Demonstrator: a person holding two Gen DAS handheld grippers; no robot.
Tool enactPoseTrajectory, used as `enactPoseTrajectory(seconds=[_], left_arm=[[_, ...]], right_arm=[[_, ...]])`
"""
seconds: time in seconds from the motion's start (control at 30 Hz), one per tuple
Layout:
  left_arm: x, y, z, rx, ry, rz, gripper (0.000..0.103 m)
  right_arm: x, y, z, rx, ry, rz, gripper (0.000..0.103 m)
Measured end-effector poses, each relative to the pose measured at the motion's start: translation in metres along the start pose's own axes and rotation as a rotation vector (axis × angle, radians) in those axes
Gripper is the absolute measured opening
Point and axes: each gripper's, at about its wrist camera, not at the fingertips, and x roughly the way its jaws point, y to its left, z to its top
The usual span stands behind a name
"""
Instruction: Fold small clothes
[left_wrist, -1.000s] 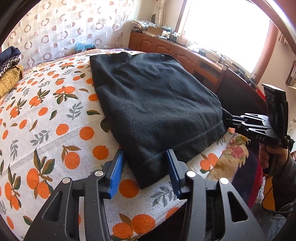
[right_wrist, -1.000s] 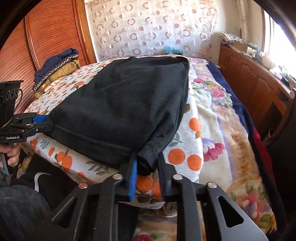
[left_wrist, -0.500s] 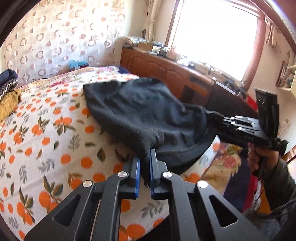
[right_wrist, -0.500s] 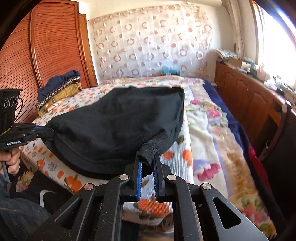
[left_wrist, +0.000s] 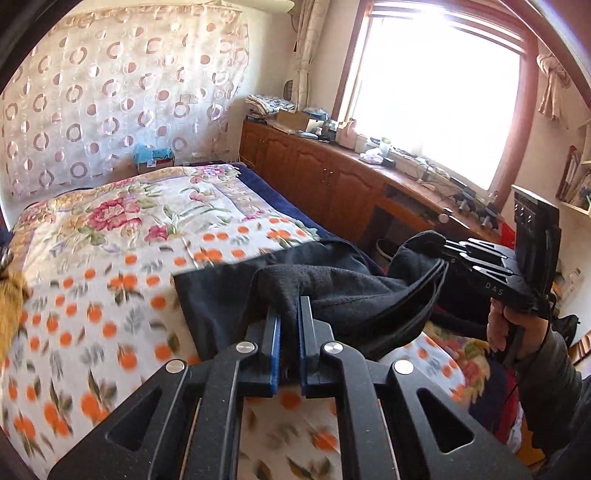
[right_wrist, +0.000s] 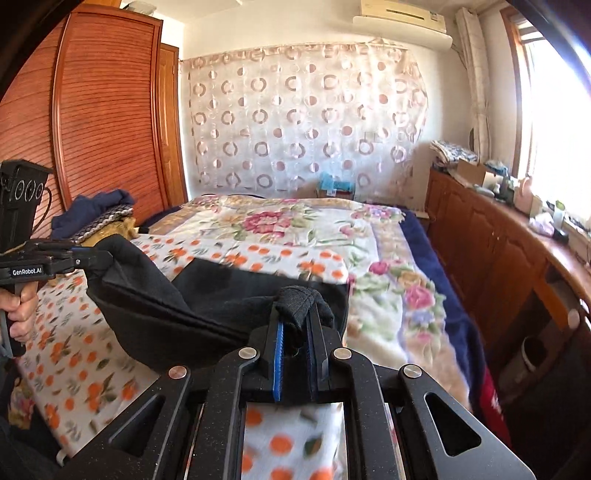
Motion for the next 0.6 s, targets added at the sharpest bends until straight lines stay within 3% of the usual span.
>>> enactPoseTrajectory(seconds=[0.23,0.43,0.47,0.53,0.6], left_arm=[[0.044,0.042,0.035,-0.044,0.022,0.014,0.009],[0.079,0.068,0.036,-0.056,0.089,0.095,0.011],[0.082,0.071,0.034,-0.056,0.099,0.099,0.014],[0.081,0.075,0.032,-0.043,0.095,0.138,0.033],[0.076,0.079,0.032,-0.040,0.071,0.147,0.046]], right_arm=[[0.057,-0.011,0.027,-0.011,0.000,0.011,0.010],[0.114,-0.019,0.033,-0.024,0.070,0.016,0.010],[0.124,-0.018,0.030,-0.032,0.090,0.013,0.010],[0.136,-0.015,0.029,-0.043,0.115,0.010,0.010],[0.144,-0.013,0.028,-0.047,0.128,0.008,0.010]])
